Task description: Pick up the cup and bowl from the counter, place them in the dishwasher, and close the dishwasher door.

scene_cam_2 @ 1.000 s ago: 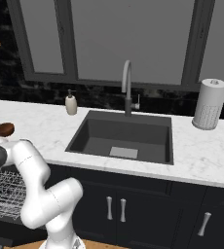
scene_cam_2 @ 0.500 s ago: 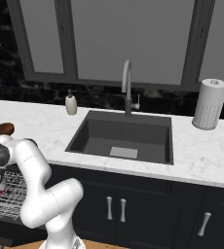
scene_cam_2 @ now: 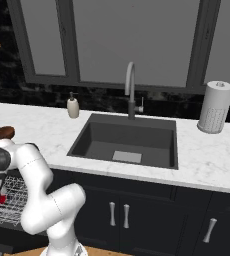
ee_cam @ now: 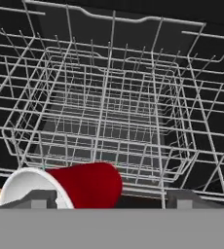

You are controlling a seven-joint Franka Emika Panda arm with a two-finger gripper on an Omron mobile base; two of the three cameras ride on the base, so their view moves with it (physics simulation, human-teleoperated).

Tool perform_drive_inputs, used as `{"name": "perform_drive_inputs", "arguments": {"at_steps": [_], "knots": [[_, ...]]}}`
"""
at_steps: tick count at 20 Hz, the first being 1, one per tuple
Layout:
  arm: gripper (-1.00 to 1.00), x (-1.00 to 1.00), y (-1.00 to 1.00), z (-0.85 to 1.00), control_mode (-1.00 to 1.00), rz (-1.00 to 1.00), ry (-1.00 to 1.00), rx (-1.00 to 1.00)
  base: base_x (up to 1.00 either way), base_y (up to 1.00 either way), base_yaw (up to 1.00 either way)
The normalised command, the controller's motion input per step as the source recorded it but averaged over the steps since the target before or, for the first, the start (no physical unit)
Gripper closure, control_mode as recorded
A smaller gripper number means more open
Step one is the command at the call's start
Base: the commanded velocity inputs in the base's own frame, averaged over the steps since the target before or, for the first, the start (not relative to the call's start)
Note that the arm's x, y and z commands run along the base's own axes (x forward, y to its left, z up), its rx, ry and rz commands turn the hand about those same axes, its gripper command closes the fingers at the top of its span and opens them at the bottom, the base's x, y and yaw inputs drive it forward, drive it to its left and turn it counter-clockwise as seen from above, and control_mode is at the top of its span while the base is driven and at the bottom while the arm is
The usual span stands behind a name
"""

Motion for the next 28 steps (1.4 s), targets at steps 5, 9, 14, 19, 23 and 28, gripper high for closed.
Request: {"name": "perform_drive_inputs", "arguments": {"at_steps": [5,9,14,19,23,28], "knots": [[-1.0,-0.4,0.0,0.86,-1.0,0.0,-0.13,0.06,0.0,0.0,0.0],[-1.0,-0.58,0.0,0.93,-1.0,0.0,-0.15,0.09,0.0,0.0,0.0],[-1.0,-0.42,0.0,0.99,-1.0,0.0,-0.1,0.08,0.0,0.0,0.0],[-1.0,-0.16,-0.01,1.0,-1.0,0.0,-0.01,0.08,0.0,0.0,0.0],[-1.0,0.04,-0.13,1.0,-1.0,0.02,0.04,0.07,0.0,0.0,0.0],[-1.0,0.42,-0.31,1.0,-1.0,0.0,0.21,0.05,0.0,0.0,0.0]]}}
